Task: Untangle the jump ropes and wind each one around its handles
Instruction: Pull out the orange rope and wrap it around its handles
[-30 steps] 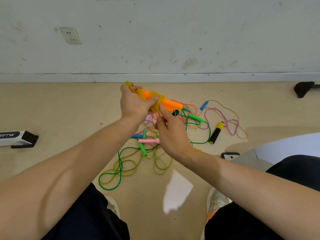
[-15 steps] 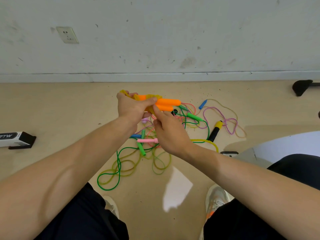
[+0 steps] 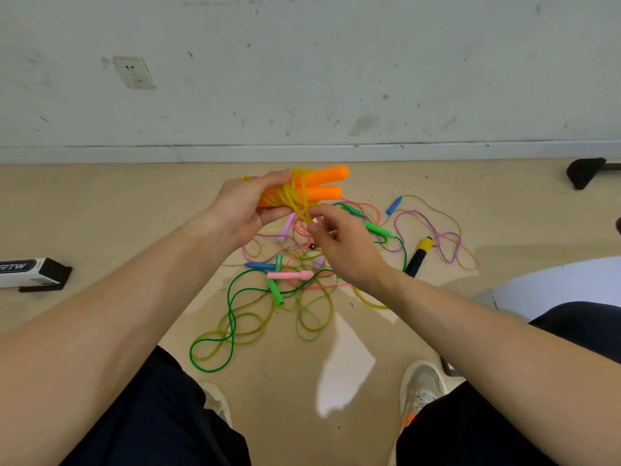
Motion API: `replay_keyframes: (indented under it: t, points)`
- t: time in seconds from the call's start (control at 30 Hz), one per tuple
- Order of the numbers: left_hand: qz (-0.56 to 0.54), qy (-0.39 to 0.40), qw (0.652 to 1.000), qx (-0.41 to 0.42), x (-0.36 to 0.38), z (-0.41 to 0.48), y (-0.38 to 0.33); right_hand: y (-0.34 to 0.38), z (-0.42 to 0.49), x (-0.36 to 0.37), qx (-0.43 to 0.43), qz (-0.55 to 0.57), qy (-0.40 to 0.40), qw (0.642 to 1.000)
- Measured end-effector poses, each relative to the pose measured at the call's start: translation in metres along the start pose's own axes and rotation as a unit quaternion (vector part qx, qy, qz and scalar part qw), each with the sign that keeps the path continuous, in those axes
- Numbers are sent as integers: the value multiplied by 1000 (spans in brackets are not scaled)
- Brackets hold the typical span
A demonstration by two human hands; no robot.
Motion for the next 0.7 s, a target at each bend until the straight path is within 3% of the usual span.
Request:
replay_keyframes:
  t: [0.1, 0.27, 0.5, 0.6, 0.7]
  points:
    - [0, -6, 1000, 16, -2, -2, -1, 10, 0, 2, -53, -105, 50, 992]
    - [70, -58, 994, 62, 0, -8, 0, 20, -1, 9, -70, -215, 106, 968]
    - [234, -77, 963, 107, 7, -10, 9, 25, 0, 13, -80, -251, 135, 955]
    - [228, -88, 962, 123, 7, -10, 4, 22, -3, 16, -73, -257, 113, 957]
    - [169, -88, 975, 112, 5, -8, -3, 17, -7, 16, -43, -172, 67, 982]
Point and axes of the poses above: each hand's wrist, its own z-axis towards the middle knuckle, its own x-axis out of the palm, y = z × x, the point moved 7 cm from there along z, towards the middle knuckle, and after that the axes turned 13 degrees about -x, right-handed, at the moved point
